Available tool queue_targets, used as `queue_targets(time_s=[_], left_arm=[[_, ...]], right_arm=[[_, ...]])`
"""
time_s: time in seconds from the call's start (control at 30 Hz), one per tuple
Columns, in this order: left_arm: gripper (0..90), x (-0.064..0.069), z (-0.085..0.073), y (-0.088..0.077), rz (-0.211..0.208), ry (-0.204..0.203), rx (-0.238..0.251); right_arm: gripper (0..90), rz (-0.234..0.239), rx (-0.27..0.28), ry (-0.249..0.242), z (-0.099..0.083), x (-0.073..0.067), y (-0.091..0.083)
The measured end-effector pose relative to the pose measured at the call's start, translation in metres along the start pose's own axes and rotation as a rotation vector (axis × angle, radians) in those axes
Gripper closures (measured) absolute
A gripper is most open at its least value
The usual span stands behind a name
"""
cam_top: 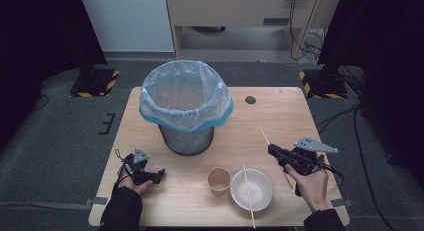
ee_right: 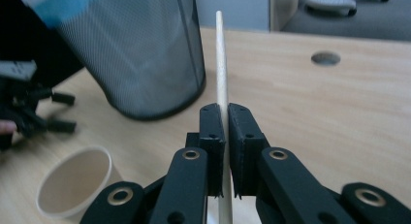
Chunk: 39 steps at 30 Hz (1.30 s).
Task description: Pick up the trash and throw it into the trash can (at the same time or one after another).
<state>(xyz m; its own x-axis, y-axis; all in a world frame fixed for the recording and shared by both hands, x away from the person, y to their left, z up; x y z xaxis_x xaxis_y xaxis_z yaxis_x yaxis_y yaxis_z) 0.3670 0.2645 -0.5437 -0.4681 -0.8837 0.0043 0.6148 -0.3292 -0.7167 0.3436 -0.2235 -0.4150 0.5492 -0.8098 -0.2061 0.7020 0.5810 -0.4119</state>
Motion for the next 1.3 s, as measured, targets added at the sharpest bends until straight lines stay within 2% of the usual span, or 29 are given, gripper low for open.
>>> queue_targets(time_s=[0.37,0.7,1.3], left_arm=[[0.0,0.0,0.0,0.0,0.0,0.0,0.0],[0.0,0.0,0.0,0.0,0.0,0.0,0.0],[0.0,0.0,0.0,0.0,0.002,-0.001,0.001]], right_arm=[[85.5,0.049,0.174,0.028,0.052,-0.001,-0.005],[85.5,0.084,0.293,0.023,0.096,-0.011,-0.005],[85.6,0.133,0.4,-0.022,0.162,-0.042,0.014]])
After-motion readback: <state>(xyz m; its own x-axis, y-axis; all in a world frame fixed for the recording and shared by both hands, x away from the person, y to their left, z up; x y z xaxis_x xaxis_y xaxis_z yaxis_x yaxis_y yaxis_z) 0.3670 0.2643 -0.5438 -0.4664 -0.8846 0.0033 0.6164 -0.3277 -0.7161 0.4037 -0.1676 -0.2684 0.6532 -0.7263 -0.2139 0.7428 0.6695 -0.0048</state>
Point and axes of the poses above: each handheld gripper's, and its own axes: y roughly forward along the jaws, z roughly out of its top, x roughly to its right, the point moved 1 cm from there along y, roughly forward along the jaws
